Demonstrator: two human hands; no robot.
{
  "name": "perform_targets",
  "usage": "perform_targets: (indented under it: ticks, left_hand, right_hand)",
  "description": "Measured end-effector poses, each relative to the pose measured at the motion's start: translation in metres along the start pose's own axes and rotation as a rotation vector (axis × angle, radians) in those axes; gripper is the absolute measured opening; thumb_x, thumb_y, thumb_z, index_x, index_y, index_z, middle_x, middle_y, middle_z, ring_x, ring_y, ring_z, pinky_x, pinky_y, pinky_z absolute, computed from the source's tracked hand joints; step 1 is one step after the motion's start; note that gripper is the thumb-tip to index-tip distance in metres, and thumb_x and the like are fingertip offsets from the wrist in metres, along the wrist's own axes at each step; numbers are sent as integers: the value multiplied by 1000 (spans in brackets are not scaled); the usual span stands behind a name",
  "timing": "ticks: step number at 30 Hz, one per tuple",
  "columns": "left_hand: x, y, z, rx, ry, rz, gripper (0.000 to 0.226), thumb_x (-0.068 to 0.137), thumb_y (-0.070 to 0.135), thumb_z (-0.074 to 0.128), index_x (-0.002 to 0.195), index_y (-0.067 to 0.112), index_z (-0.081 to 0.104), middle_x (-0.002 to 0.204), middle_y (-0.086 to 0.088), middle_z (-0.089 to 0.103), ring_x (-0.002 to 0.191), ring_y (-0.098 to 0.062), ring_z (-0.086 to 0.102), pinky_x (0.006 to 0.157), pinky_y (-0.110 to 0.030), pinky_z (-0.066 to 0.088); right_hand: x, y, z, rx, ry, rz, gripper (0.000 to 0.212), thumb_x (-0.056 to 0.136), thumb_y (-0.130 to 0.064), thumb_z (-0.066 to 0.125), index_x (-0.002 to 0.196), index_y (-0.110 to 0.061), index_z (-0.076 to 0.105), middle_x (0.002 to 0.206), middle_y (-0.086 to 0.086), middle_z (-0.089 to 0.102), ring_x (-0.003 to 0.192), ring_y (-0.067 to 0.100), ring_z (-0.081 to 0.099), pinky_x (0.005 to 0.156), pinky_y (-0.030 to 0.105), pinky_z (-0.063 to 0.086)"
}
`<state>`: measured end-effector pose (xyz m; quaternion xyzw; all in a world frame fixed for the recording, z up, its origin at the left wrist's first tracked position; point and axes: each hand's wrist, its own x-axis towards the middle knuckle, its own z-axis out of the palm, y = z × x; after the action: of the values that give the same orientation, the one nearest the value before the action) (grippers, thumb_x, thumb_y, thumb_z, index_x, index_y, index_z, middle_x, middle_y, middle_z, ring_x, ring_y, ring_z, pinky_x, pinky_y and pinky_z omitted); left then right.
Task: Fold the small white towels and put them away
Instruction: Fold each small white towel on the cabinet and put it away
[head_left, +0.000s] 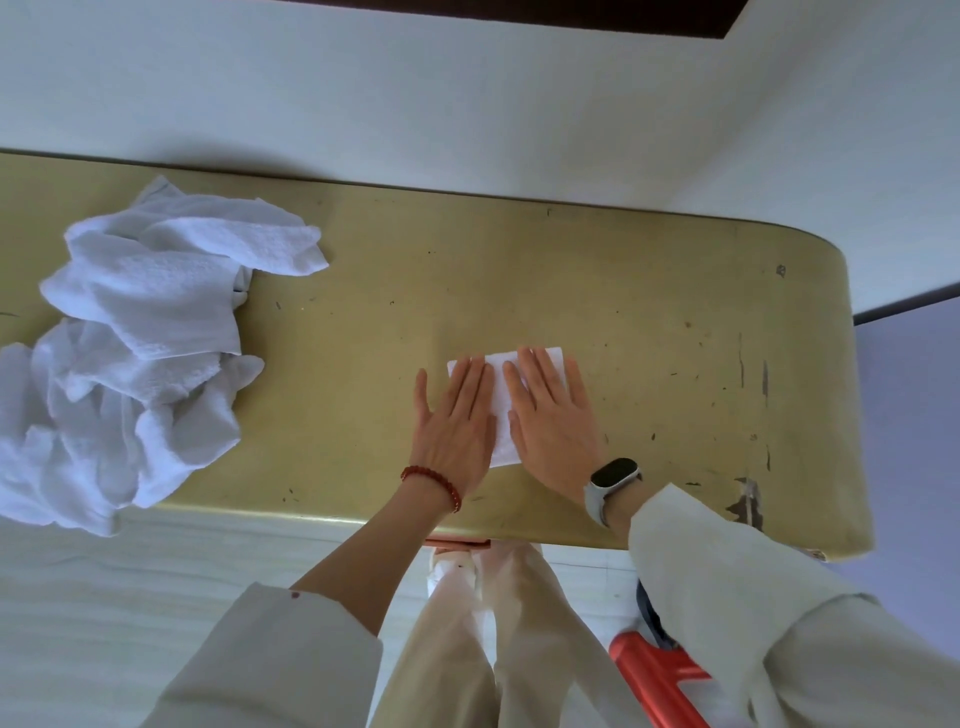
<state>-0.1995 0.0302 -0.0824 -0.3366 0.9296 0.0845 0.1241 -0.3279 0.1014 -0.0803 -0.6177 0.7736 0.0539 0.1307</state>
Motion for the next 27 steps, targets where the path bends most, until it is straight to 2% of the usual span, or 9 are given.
perform_targets:
  ticks: [4, 8, 11, 14, 17, 20, 23, 25, 27]
  left_hand:
    - [-1, -6, 10, -7, -68, -5, 60, 90, 37, 17, 140, 4, 23, 147, -11, 33, 135, -25, 33, 103, -61, 23]
    - [0, -7, 5, 2, -143, 7, 65, 80, 45, -14, 137, 14, -20, 144, 0, -25, 142, -19, -11, 109, -55, -9]
    - [-2, -12, -2, 41, -33, 8, 67, 85, 45, 12, 143, 14, 26, 151, -7, 22, 137, -23, 30, 104, -61, 23]
    - [-7, -20, -6, 33, 61, -25, 54, 80, 40, 32, 119, 16, 60, 125, -9, 58, 98, -30, 61, 82, -47, 50]
    - [-17, -17, -13, 1, 150, -42, 43, 78, 34, 35, 97, 14, 68, 100, -6, 64, 74, -26, 57, 72, -36, 42]
    - [-24, -13, -15, -34, 206, 42, 33, 77, 31, 40, 76, 15, 68, 83, -4, 62, 70, -25, 54, 68, -34, 29]
    - [-25, 0, -13, -106, 200, 197, 30, 75, 32, 44, 68, 18, 70, 90, -4, 63, 86, -24, 52, 75, -34, 31]
    - [-21, 9, -13, -122, 164, 255, 30, 76, 32, 44, 71, 20, 70, 103, -5, 65, 103, -24, 50, 86, -38, 33]
    - [-17, 11, -14, -92, 103, 235, 33, 78, 32, 40, 86, 22, 71, 114, -5, 63, 113, -25, 53, 96, -44, 36]
  right_hand:
    - [-2, 10, 12, -4, -74, -12, 56, 90, -37, 25, 139, -9, 29, 147, 15, 33, 137, 27, 24, 102, 59, 30]
    - [0, 11, 7, -17, -56, -39, 55, 89, -35, 26, 138, -11, 33, 146, 16, 35, 137, 28, 26, 101, 61, 30]
    - [-12, 15, 1, 16, 53, -111, 44, 85, -25, 34, 122, -12, 52, 135, 15, 49, 130, 31, 39, 102, 60, 31]
    - [-39, 17, 6, 53, 214, -280, 32, 82, -20, 40, 104, -13, 63, 112, 8, 62, 117, 25, 44, 104, 57, 27]
    - [-52, 30, 6, -6, 168, -301, 35, 80, -19, 37, 102, -15, 64, 105, 5, 63, 111, 24, 48, 103, 59, 29]
    - [-32, 46, -15, -72, -13, -119, 44, 86, -18, 33, 124, -22, 54, 135, 9, 50, 130, 32, 38, 110, 57, 6]
    - [-3, 53, -32, 4, -193, 0, 49, 94, -26, 41, 141, -33, 29, 156, 6, 4, 142, 30, -9, 111, 52, -9]
    - [10, 46, -40, 78, -187, 27, 51, 93, -11, 40, 138, -33, 36, 155, 4, 4, 142, 27, -9, 114, 49, -3]
    - [10, 39, -43, 291, -56, 141, 49, 90, -1, 37, 134, -21, 45, 151, 7, 22, 141, 25, 10, 115, 40, 13]
